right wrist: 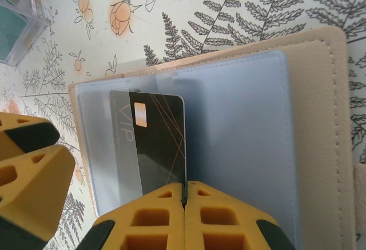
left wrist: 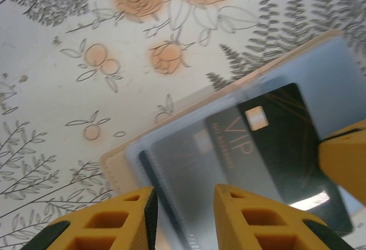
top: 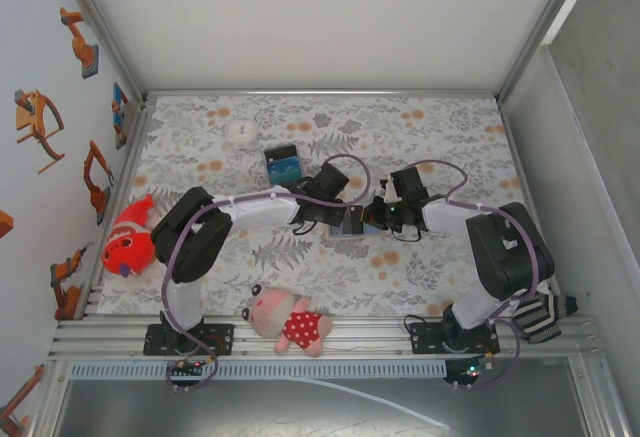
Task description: Take the credit cards out of the card holder
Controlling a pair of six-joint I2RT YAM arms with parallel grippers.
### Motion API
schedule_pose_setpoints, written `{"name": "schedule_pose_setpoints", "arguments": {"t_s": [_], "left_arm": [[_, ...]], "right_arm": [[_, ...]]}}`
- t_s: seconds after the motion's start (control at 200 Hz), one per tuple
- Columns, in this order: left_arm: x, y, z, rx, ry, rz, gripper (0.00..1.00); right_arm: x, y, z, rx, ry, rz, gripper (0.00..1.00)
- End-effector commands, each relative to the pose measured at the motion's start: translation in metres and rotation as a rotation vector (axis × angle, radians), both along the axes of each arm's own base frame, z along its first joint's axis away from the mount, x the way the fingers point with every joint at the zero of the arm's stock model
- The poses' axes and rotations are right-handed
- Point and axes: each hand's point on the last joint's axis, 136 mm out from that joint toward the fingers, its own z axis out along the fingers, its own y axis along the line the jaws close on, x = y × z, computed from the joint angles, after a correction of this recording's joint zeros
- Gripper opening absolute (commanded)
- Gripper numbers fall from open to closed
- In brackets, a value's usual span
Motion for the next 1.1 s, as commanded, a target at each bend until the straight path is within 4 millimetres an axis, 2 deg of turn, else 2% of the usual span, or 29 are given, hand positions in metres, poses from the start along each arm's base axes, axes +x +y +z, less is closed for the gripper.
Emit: {"name": "schedule_pose_setpoints", "arguments": {"t_s": [0.0,0.29,0.731,0.937,1.097], "left_arm": [[-0.001,-0.017,0.011,-0.029,-0.014,-0.053,0.31],[-0.012,-0.031,-0.007,-0.036,0.037,-0.100,0.27],[-0.021,-0.021,-0.025,0.002,0.079,-0.100,0.22],[-0.021,-0.022,-0.028,0.002,0.084,-0.101,0.20],[-0.022,-0.022,-0.031,0.006,0.091,-0.105,0.20]], "right_arm": [[0.004,-0.002,0.011,0.000,-0.030,-0.003,0.00],[0.002,-0.005,0.010,-0.018,-0.029,-0.007,0.00],[0.000,-0.017,0.020,-0.065,-0.052,-0.016,0.00],[0.000,-0.012,0.026,-0.029,-0.061,-0.008,0.00],[0.001,0.001,0.036,0.070,-0.083,0.007,0.00]]}}
